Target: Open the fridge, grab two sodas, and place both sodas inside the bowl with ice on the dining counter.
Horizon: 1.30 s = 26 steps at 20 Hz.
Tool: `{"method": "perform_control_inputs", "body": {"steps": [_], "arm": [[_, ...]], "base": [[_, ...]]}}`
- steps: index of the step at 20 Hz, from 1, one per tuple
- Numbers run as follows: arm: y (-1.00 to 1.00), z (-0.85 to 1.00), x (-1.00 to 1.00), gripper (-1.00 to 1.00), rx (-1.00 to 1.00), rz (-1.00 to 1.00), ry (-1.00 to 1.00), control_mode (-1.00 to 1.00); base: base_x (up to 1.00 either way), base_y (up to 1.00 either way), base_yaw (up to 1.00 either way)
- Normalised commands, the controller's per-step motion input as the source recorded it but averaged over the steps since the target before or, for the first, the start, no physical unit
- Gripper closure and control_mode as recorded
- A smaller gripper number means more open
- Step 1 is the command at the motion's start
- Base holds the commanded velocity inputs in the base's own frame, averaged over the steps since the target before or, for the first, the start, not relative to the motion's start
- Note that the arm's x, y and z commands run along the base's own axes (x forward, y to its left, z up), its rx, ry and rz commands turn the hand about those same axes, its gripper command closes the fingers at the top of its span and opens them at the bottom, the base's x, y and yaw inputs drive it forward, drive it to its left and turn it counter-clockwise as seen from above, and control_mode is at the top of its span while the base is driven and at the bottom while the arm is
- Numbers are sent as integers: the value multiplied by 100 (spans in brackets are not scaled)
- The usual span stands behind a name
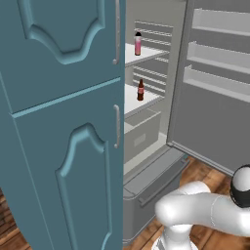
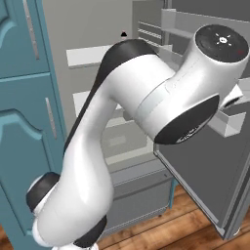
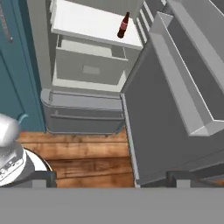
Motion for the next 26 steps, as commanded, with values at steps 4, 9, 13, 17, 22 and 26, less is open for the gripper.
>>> {"method": "perform_control_inputs", "body": {"steps": [4,9,13,17,22,26], "arm": [[100,0,11,-100,0,-9,0,-100],[97,0,12,-100,4,-11,0,-100],[86,-4,14,-100,7,-12,0,-100],[81,-18,15,-100,10,-11,0,-100],[75,-30,14,-100,10,-10,0,-100],[70,-45,7,-100,7,-14,1,-100]], "base": [[0,0,0],[0,0,0],[0,0,0],[0,0,0],[0,0,0],[0,0,0]]}}
